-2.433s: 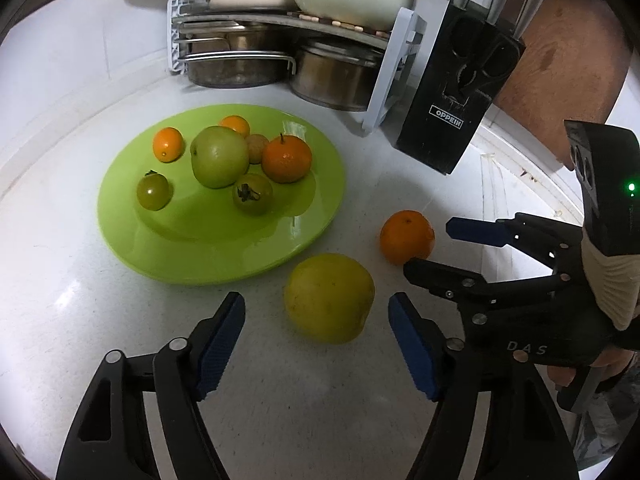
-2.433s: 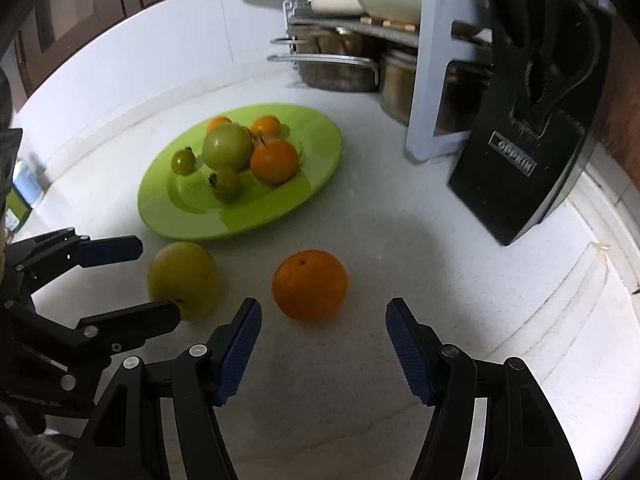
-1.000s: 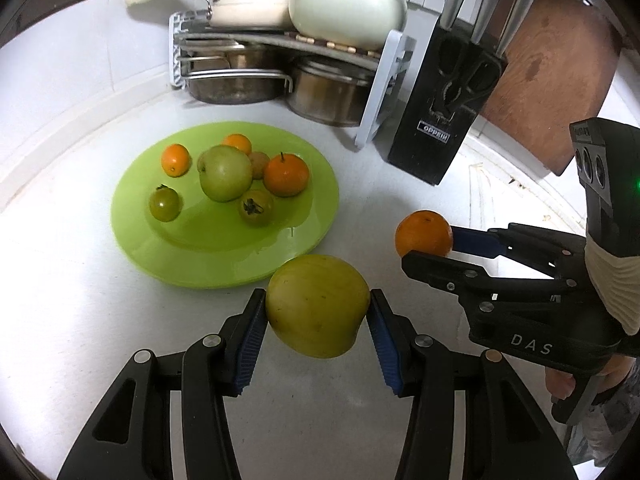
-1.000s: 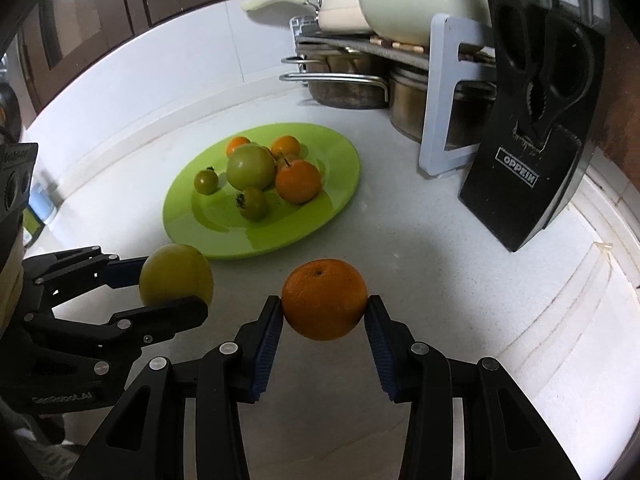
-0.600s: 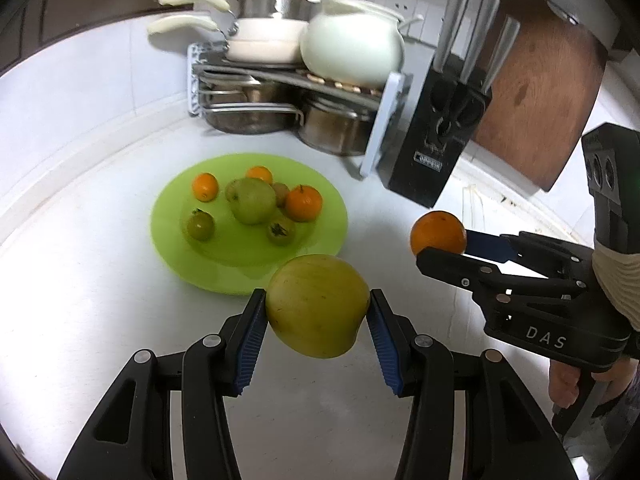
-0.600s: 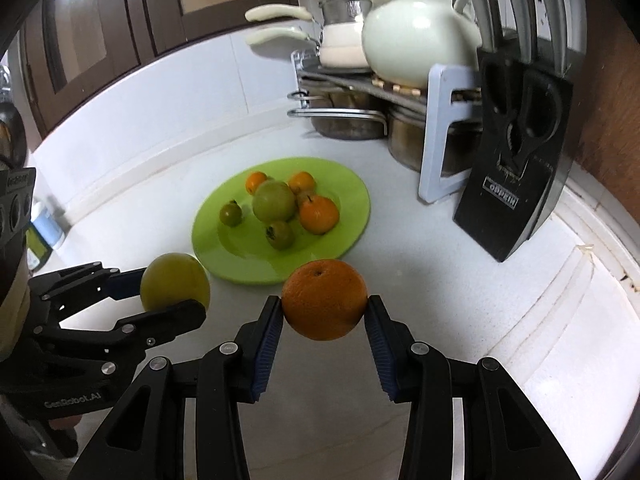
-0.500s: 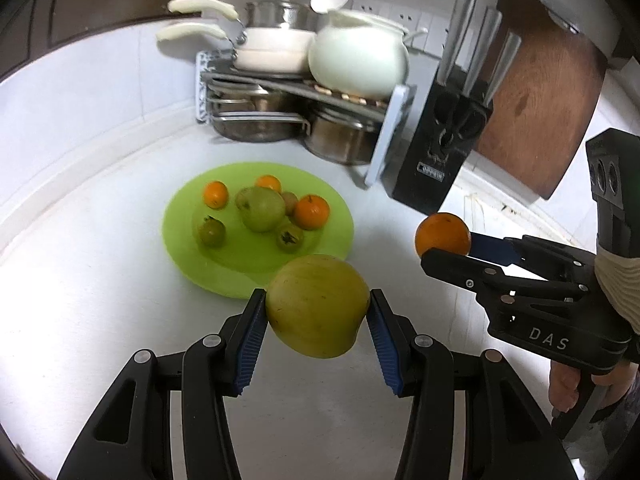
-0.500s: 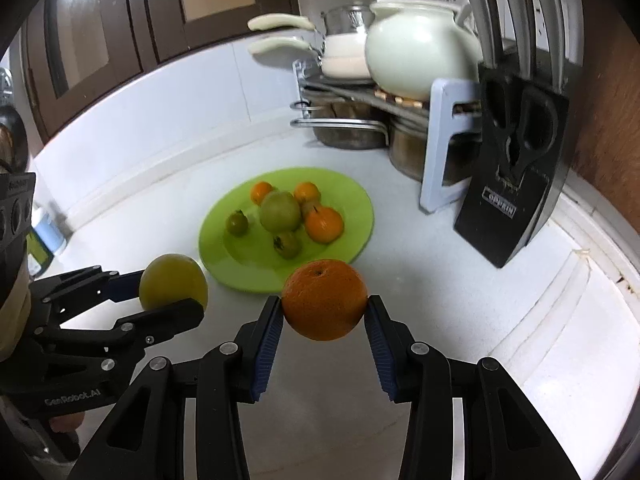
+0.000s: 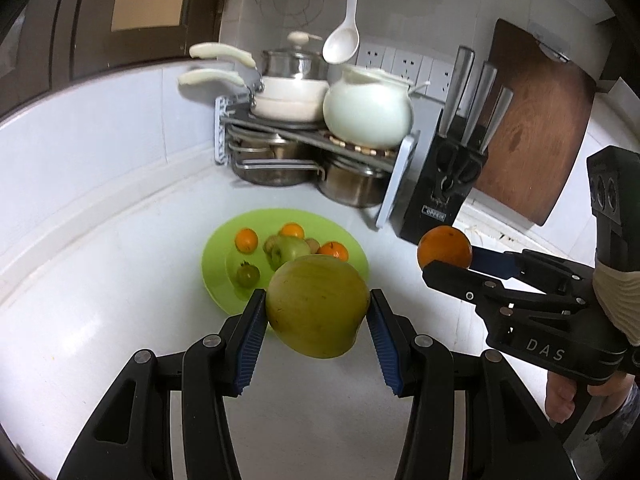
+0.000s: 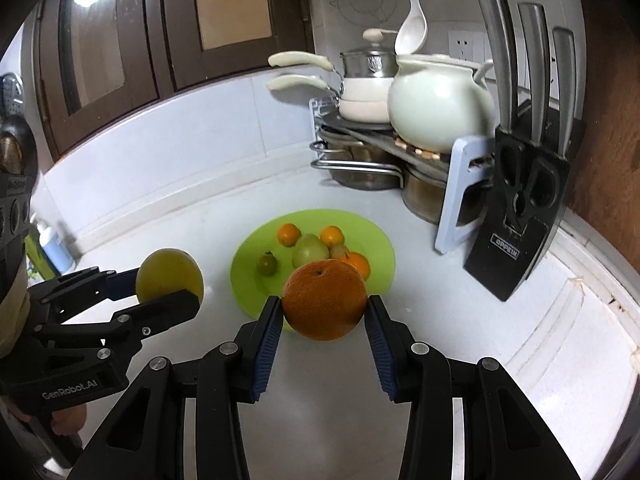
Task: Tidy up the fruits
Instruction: 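Carry both held fruits over the green plate and open both tools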
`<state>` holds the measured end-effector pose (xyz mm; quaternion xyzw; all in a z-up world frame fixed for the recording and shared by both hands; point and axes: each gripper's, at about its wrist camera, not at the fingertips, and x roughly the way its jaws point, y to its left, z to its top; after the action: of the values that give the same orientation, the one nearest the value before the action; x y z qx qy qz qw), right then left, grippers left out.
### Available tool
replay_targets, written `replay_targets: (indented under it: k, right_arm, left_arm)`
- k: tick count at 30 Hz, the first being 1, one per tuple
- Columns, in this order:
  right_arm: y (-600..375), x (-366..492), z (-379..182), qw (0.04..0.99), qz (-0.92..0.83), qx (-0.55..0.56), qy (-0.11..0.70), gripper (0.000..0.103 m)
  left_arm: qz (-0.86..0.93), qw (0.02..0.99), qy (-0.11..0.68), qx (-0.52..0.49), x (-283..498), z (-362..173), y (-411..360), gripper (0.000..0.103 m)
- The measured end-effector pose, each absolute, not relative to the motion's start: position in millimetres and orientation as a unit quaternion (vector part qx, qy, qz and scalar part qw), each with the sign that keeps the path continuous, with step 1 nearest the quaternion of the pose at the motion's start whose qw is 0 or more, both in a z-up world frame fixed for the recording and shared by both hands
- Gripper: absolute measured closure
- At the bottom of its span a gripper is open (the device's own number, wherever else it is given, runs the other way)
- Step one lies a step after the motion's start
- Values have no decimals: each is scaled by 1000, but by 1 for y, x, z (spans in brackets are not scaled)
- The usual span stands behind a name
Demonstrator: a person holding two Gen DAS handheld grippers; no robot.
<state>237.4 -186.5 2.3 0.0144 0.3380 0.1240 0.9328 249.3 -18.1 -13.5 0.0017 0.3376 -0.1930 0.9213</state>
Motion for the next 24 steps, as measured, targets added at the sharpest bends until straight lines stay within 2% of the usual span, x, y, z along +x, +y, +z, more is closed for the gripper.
replay_targets:
  k: [12,24]
  right_arm:
    - [-171,248,24,943,118,11,310,60]
    - [-165,283,32,945,108,7,307,60]
  left_arm:
    - [-191,935,298,15,263,13,-5,54]
    - [-184,934,306,11,304,13,1,54]
